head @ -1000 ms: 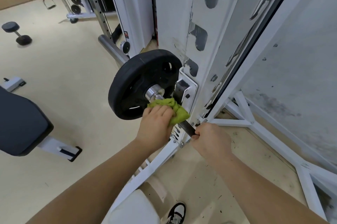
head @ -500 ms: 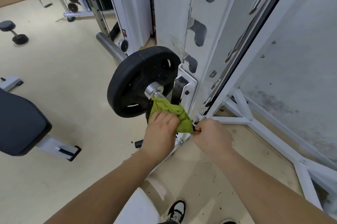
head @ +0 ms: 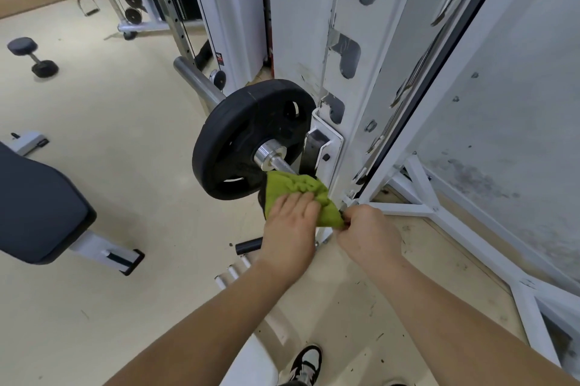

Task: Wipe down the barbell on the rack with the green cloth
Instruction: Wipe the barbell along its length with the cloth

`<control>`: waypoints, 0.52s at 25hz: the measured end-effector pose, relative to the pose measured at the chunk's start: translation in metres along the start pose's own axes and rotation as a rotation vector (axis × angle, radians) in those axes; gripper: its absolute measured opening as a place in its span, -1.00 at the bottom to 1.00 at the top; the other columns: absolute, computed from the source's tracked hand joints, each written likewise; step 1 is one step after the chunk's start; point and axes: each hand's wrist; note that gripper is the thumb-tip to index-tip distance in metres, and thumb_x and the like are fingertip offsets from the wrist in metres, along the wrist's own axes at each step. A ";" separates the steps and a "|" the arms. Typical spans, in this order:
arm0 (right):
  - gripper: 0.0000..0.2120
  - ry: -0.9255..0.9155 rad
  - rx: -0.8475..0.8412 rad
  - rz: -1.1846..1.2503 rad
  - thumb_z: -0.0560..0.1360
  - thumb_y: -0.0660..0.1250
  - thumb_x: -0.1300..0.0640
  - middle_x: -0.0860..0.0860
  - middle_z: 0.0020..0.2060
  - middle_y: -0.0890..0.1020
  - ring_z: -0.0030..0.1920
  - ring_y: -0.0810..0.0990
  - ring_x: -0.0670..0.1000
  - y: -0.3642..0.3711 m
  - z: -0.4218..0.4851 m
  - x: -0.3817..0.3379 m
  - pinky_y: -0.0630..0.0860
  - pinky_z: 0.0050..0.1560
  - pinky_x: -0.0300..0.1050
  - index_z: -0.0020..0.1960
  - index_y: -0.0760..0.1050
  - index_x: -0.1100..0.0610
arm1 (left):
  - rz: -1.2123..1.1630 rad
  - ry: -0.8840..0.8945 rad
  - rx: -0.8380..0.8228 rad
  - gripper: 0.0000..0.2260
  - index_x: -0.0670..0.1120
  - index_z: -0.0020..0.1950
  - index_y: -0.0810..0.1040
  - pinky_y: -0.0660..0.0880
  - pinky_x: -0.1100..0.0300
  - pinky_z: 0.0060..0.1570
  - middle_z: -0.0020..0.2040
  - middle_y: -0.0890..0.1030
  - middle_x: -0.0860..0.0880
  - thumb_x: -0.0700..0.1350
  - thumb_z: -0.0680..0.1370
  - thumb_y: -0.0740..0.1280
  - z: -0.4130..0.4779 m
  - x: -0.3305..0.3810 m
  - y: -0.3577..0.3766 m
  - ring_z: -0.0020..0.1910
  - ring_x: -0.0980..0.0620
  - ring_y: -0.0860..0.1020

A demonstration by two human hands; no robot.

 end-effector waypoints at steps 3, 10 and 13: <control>-0.90 -0.023 -0.048 -0.012 0.48 0.34 0.12 -0.02 -0.33 0.61 -0.28 0.56 0.09 -0.004 0.000 0.002 0.27 -0.42 -0.22 -0.17 0.63 0.03 | -0.067 -0.028 0.030 -0.71 -0.09 0.04 0.56 0.49 -0.03 -0.02 -0.11 0.61 -0.09 -0.31 0.37 0.27 0.011 -0.012 -0.016 -0.09 -0.16 0.54; -0.84 -0.020 -0.026 -0.021 0.52 0.35 0.03 0.00 -0.33 0.62 -0.25 0.63 0.11 0.003 0.003 0.002 0.52 -0.28 -0.11 -0.20 0.59 0.06 | -0.131 -0.459 -0.034 -0.74 -0.14 0.25 0.54 0.46 -0.08 0.26 0.32 0.57 -0.17 -0.07 0.59 0.33 0.062 -0.042 -0.005 0.30 -0.29 0.46; -0.85 -0.009 -0.026 -0.011 0.53 0.36 0.03 -0.01 -0.29 0.64 -0.22 0.64 0.10 0.005 0.004 0.003 0.47 -0.30 -0.14 -0.16 0.62 0.05 | -0.084 -0.432 -0.005 -0.75 -0.20 0.21 0.56 0.46 -0.10 0.24 0.35 0.52 -0.17 -0.12 0.58 0.36 0.057 -0.045 0.010 0.26 -0.32 0.44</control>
Point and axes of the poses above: each hand's wrist, its own z-axis towards the middle knuckle, its own y-axis out of the palm, x = y × z
